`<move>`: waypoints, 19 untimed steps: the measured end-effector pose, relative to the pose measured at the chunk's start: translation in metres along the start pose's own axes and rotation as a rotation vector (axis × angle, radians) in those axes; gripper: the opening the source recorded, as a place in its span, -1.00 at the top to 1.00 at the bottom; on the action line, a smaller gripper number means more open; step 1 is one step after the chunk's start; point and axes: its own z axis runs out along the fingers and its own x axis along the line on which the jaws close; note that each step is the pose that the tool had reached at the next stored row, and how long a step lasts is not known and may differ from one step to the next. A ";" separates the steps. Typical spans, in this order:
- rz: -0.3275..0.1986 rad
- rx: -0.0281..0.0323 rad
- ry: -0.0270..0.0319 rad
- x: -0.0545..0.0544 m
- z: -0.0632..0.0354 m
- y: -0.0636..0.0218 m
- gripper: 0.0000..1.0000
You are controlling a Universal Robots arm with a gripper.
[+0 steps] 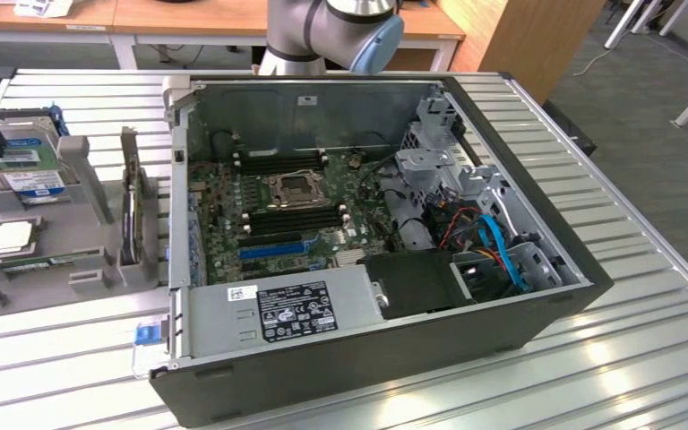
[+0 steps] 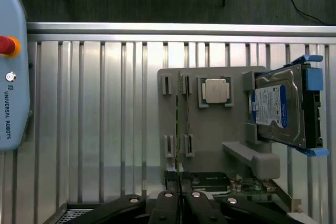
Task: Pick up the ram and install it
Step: 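Pick up the ram and move it above insertion slot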
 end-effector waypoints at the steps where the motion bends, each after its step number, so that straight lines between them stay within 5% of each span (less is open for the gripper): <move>1: 0.000 -0.0001 0.0000 0.000 -0.0001 -0.0024 0.76; 19: 0.000 -0.0032 0.0000 -0.001 -0.0019 -0.0439 0.76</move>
